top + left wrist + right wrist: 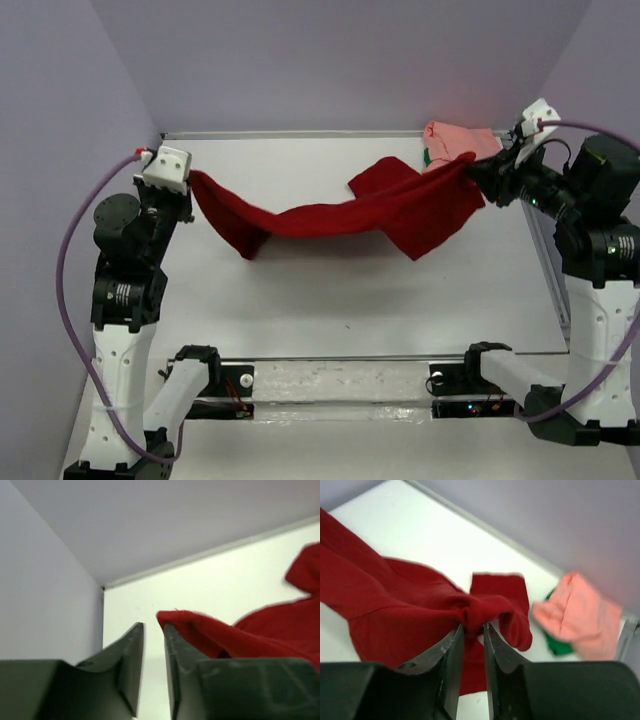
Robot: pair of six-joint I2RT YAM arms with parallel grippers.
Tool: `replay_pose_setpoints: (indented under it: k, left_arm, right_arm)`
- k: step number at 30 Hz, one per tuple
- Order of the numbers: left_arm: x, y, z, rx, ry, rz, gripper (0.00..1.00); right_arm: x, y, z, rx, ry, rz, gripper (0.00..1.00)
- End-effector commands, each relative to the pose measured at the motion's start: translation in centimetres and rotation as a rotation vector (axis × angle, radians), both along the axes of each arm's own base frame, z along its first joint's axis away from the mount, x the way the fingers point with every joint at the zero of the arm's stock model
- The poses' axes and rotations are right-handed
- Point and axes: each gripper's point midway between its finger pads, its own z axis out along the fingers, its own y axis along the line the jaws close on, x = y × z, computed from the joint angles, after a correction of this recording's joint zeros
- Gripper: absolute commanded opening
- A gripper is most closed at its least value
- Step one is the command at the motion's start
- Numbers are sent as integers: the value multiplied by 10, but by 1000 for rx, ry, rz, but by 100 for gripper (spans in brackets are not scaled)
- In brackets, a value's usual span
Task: Fold and stack the t-shirts
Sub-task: Flatten out the tshirt
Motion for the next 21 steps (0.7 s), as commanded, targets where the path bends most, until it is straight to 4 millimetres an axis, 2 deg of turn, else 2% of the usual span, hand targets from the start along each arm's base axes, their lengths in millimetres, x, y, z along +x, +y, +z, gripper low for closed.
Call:
replay_pose_setpoints:
  k: [1,2,3,4,5,6,9,10,13,15,16,17,18,20,21]
  left_arm:
    - [-34,-11,-55,74,114,-106,59]
    - [-42,-7,-52,78,99,-95,71]
    - [-46,-2,-56,80,113,-76,78]
    - [-51,-2,-49,84,91,-78,93]
    - [-53,-1,-46,85,86,-78,99]
    - [-55,-1,-33,89,55,-78,99]
    - [-48,-3,-15,80,25,-82,99]
    - [-45,-4,-6,77,15,-89,99]
    - [-37,-6,10,66,-17,-97,99]
    - [-23,-11,4,41,-4,-118,99]
    - [-15,-15,-4,34,17,-138,99]
    - [-10,-17,-11,21,33,-149,99]
    - [-2,-19,-16,-12,38,-154,99]
    - [20,-25,-55,-49,133,-181,99]
    - [26,-27,-69,-61,165,-186,99]
  right_arm:
    - [-44,-12,-59,-14,122,-30,55]
    - [-45,-16,-65,-15,124,-56,69]
    - [-41,-24,-75,-23,142,-106,97]
    - [-39,-28,-73,-33,119,-128,100]
    - [-35,-34,-72,-43,113,-165,100]
    - [-33,-36,-67,-49,94,-175,100]
    - [-16,-42,-56,-61,70,-198,100]
    - [-5,-46,-50,-62,62,-221,100]
    - [10,-48,-47,-60,51,-230,100]
    - [27,-41,-71,-52,132,-182,100]
    - [33,-38,-89,-46,186,-160,100]
    - [38,-35,-96,-39,216,-142,100]
    - [40,-27,-117,-23,281,-88,100]
    - [53,-22,-161,-10,422,-49,100]
    - [57,-22,-176,-9,464,-45,100]
